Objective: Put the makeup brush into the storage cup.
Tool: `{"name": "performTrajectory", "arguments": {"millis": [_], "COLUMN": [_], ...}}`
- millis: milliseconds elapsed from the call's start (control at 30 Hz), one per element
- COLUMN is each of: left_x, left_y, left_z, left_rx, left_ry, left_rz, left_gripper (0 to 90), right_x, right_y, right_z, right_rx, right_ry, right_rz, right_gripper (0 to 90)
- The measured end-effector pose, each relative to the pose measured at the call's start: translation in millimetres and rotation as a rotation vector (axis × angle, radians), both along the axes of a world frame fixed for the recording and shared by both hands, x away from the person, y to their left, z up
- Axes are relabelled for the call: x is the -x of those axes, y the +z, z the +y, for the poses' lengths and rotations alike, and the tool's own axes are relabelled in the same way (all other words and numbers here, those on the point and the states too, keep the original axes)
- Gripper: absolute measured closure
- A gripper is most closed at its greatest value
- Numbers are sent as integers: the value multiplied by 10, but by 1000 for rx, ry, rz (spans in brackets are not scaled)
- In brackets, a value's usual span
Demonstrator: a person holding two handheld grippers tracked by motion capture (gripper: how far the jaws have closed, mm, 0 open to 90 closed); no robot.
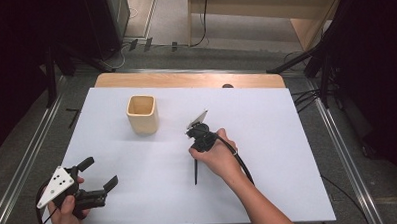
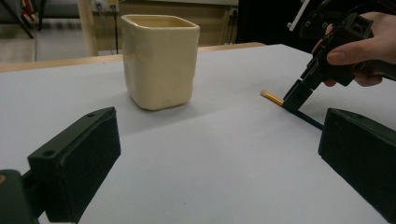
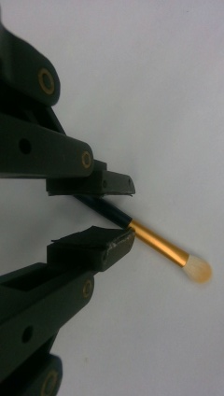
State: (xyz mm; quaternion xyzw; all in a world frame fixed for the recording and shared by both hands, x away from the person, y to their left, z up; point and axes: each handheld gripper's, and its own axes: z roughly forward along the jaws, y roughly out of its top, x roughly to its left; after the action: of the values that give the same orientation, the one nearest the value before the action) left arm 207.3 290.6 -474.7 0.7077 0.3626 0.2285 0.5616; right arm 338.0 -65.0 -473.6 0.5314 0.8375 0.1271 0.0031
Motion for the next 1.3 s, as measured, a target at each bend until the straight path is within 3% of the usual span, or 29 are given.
{"name": "performTrajectory", "arguments": {"millis": [300,533,633,733,833,1133,1300], "left_x": [-1,-1,-8,-16,-40,-148,-224], "left_y": [0,1,-5,-11,-11,9,18], "left_z": [-1,-24,-61,-122,-210,-583,-808], "left_rx": [1,1,-3,-9,-8,-2,-9], "left_ry": [1,-1,-14,-25,-40,-83,-110], "left_rz": [1,6,17,28,33,42,37], "left_gripper": [0,0,0,0,0,0,0], "right_x": [-6,32,48,61,94,223,310], "right_y": [-40,-47,-52,-54,-56,-11,55], "right_z": [50,88,80,30,-23,-268,-398], "right_rx": [39,83,77,43,13,-153,-259], "right_ry": [-13,9,13,7,-4,-56,-49], "right_rz": [5,-36,-49,-54,-93,-211,-284], "right_gripper": [802,844,846,846,847,847,847]}}
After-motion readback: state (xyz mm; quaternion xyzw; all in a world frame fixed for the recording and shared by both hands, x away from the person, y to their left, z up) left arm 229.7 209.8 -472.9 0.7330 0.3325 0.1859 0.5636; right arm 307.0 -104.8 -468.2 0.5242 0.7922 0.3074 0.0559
